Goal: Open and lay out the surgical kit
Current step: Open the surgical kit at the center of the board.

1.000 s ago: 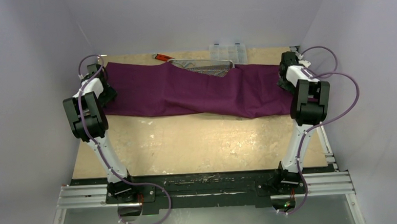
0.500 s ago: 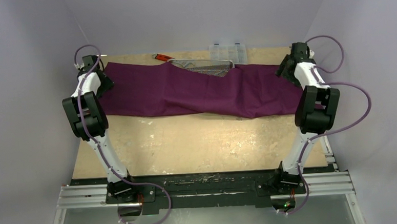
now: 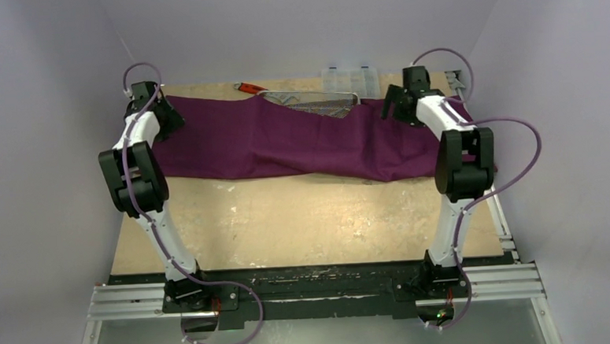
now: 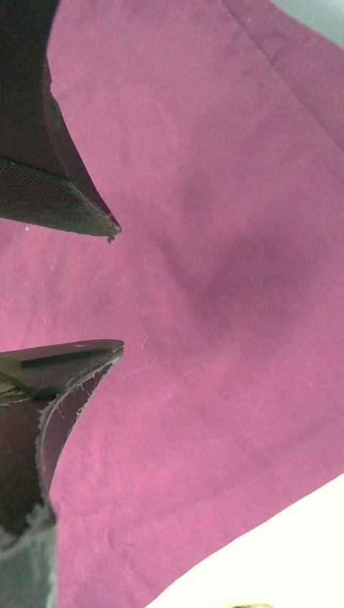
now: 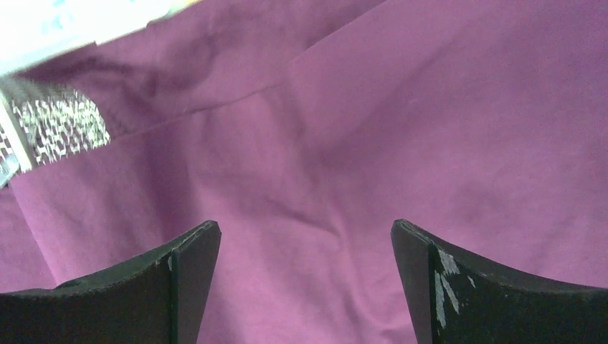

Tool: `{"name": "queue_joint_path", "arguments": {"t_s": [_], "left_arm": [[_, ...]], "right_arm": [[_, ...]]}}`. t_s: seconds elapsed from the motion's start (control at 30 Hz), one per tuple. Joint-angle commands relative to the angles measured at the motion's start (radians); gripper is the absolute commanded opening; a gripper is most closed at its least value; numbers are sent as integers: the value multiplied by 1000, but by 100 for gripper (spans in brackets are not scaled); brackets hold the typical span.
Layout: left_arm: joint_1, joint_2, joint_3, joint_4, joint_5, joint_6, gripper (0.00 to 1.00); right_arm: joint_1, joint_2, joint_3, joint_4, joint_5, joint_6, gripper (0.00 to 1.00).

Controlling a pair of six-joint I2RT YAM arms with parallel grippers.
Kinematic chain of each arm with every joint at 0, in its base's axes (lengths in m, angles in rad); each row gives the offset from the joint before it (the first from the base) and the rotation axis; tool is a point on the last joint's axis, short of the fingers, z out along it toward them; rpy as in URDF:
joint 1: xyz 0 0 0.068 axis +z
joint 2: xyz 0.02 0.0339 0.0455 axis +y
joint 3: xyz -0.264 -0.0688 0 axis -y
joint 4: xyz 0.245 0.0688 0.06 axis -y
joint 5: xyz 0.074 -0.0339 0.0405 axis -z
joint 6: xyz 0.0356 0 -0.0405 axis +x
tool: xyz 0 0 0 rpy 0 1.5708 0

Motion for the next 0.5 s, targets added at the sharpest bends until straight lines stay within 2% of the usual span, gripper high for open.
{"name": "queue_joint_path", "arguments": {"t_s": [0.0, 0.17, 0.47], "left_arm": [[-20, 25, -5, 43, -44, 13, 54], [-22, 77, 1, 27, -129, -1, 53], [-21, 143, 28, 9, -206, -24, 53]], "right_arm": [[55, 0, 45, -19, 98, 18, 92], [55, 95, 121, -129, 127, 65, 87], [43, 209, 161, -115, 138, 59, 87]]}}
